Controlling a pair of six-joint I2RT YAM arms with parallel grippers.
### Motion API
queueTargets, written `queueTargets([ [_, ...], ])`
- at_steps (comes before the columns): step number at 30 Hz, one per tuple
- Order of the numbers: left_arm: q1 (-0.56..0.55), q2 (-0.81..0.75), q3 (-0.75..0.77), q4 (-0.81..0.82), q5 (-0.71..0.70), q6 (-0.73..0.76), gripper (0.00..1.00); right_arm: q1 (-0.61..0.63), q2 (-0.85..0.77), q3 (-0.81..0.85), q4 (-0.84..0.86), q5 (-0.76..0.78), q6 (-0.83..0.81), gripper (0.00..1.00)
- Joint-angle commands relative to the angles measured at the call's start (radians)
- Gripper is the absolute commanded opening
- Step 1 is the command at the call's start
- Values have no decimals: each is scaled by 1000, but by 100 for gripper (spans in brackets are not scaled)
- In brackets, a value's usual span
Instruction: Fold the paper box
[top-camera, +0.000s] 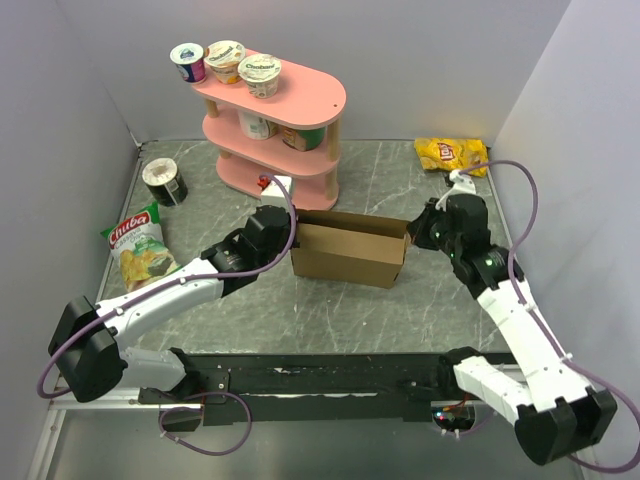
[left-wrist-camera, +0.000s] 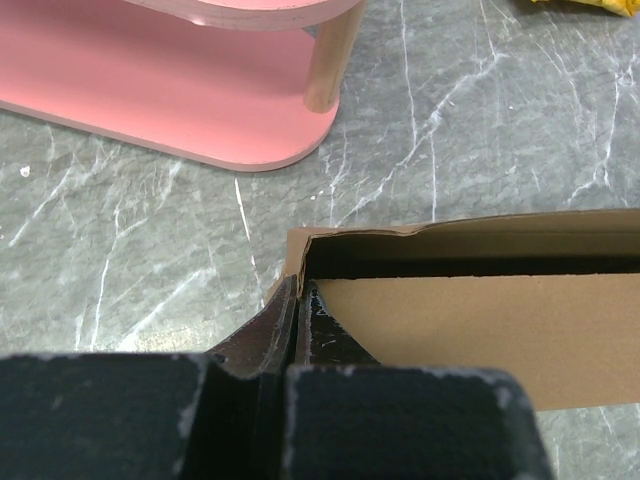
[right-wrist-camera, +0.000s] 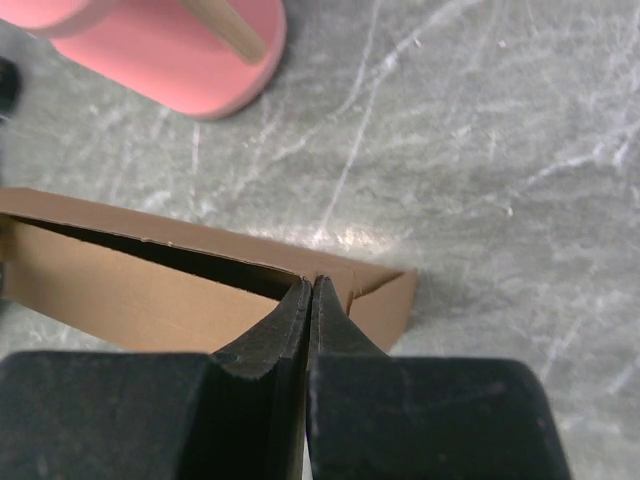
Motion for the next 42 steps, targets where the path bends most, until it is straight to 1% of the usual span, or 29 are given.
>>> queueTargets([
  [1,-28,73,-56,-286,86,-12,1,22,-103,-121,77,-21,58,0],
  [4,-28,80,-49,-288,86,-9,1,55,-140,-178,60,7,38,0],
  [5,-28,82,-46,-289,86,-9,1,67,-147,-191,56,49,33,0],
  [10,-28,86,-43,-286,83,-9,1,146,-170,-273,48,129,40,0],
  [14,-28,80,-55,-276,91,-17,1,214,-165,-299,10,221,53,0],
  [18,-28,83,-63,-273,91,-21,1,243,-173,-327,-33,277,64,0],
  [31,-28,74,-53,-276,79,-12,1,332,-222,-382,-194,306,190,0],
  [37,-28,71,-58,-259,83,-1,1,369,-220,-372,-251,301,248,0],
  [42,-28,70,-67,-250,73,16,1,387,-239,-359,-312,338,317,0],
])
